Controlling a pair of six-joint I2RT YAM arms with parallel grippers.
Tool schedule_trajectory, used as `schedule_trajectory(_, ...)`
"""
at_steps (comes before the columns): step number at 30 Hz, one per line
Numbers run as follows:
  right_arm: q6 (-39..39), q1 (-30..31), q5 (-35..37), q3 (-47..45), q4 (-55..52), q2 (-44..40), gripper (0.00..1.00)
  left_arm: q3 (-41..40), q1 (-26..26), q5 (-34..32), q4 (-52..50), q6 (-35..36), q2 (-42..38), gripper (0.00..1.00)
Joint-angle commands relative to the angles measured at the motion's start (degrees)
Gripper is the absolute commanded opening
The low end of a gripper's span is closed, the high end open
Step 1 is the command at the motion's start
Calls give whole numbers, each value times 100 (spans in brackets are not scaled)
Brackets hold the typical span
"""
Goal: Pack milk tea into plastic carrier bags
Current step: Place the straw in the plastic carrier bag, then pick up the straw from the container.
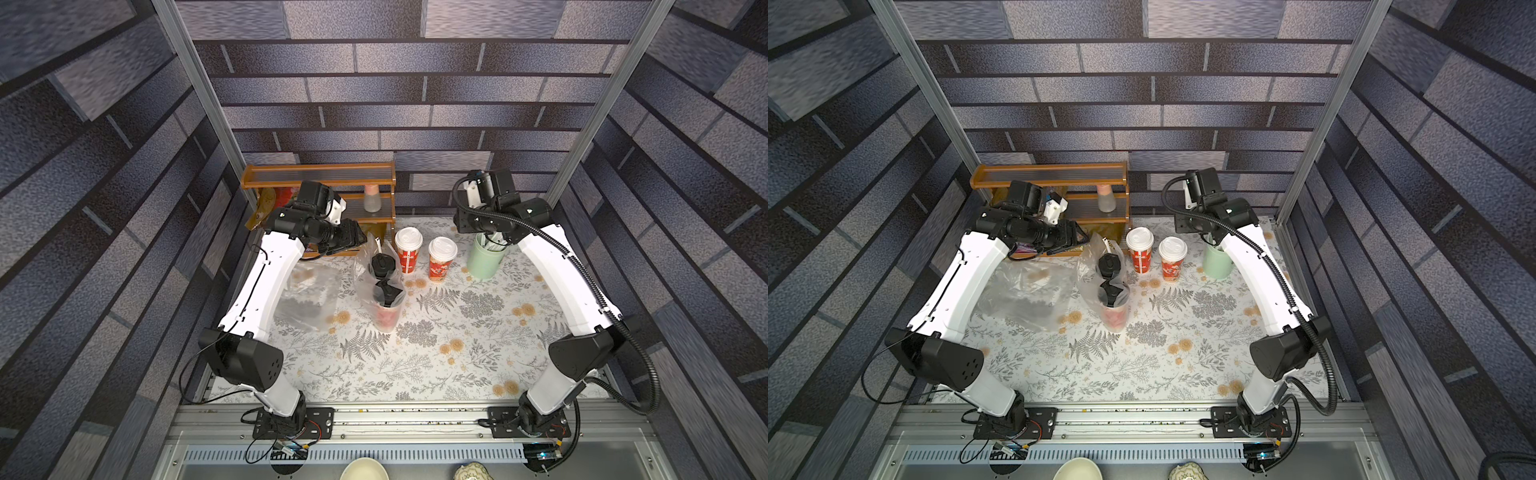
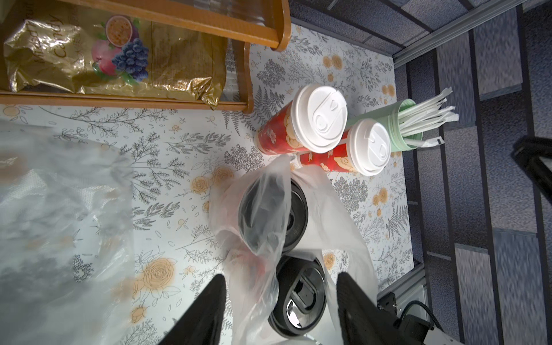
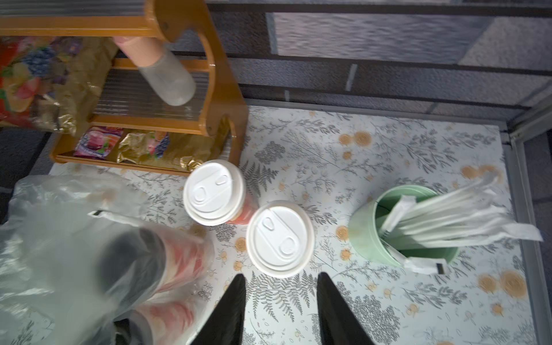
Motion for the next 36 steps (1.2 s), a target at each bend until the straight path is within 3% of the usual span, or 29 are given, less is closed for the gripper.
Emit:
schedule_trajectory(1,107,-316,-146,-261,-44,-63,41,-331,-146,-291,-381,160,-343,62)
schedule_trajectory(8,38,-934,436,-247,85,587,38,-1128,-215,-378,-285,-103,-953,62)
schedule_trajectory(12,-12,-1157,280,61,150,1136,38,-1375,-251,-390,-277,-194,-1097,62)
schedule_trajectory(20,-243,-1241,557,680,-45,2094,35,-1502,-332,-455,-244,-337,-1177,63)
schedule_trajectory(27,-273,-1271,557,472,38,2215,24,-1470,-340,-505,-236,-355,-1157,63)
schedule_trajectory(36,-272,-1272,787,459,79,1701,10,-1464,-361,-513,-239,-372,-1137,63)
